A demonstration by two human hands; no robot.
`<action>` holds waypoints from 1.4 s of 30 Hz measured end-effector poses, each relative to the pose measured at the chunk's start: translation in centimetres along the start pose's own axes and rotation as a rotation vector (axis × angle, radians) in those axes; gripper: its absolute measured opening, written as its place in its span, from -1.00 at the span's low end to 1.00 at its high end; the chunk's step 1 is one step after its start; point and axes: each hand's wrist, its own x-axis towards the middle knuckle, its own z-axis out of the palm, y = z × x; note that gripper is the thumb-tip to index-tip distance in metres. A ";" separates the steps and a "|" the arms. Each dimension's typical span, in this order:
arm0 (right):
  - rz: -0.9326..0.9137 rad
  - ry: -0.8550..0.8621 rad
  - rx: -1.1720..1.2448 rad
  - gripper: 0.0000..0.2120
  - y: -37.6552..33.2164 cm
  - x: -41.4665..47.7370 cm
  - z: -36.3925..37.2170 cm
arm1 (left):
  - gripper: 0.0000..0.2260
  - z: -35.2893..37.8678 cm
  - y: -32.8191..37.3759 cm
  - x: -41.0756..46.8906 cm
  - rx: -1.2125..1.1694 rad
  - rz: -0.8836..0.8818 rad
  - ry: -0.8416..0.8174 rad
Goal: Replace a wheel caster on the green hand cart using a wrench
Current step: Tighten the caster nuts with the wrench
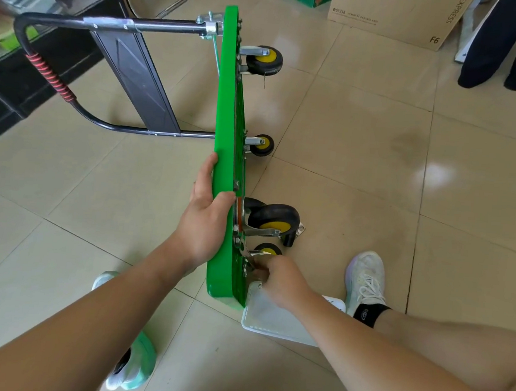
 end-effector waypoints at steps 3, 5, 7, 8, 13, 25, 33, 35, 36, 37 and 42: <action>0.019 0.022 -0.005 -0.79 1.3 -1.8 -0.3 | -0.31 -0.1 0.0 0.0 0.001 -0.003 -0.013; 0.054 0.008 0.050 -0.81 1.2 -3.4 -0.6 | -0.32 0.0 0.2 -0.2 0.013 -0.005 -0.013; 0.083 -0.007 0.152 -0.78 0.7 -4.9 -0.8 | -0.33 0.0 0.4 -0.3 0.019 -0.010 -0.012; 0.095 -0.021 0.233 -0.79 0.2 -5.6 -0.8 | -0.33 0.0 0.4 -0.4 0.018 -0.011 -0.012; 0.095 -0.090 0.498 -0.88 -2.6 -7.8 -1.5 | -0.32 -0.1 0.5 -0.4 0.010 -0.020 -0.020; 0.162 -0.155 0.691 -0.79 -5.6 -7.6 -1.9 | -0.33 -0.1 0.6 -0.4 0.013 -0.018 -0.013; 0.193 -0.149 0.700 -0.82 -5.6 -7.6 -1.6 | -0.35 0.0 0.8 -0.6 0.025 -0.027 -0.014; 0.200 -0.150 0.685 -0.81 -5.4 -7.5 -1.5 | -0.35 0.0 0.7 -0.6 0.027 -0.026 -0.016; 0.201 -0.147 0.675 -0.81 -5.3 -7.4 -1.5 | -0.35 -0.1 0.7 -0.6 0.027 -0.025 -0.020; 0.201 -0.139 0.665 -0.81 -5.1 -7.4 -1.4 | -0.35 -0.1 0.7 -0.7 0.028 -0.023 -0.023; 0.183 -0.103 0.660 -0.82 -4.9 -7.4 -1.2 | -0.35 0.0 0.9 -0.6 0.030 -0.020 -0.022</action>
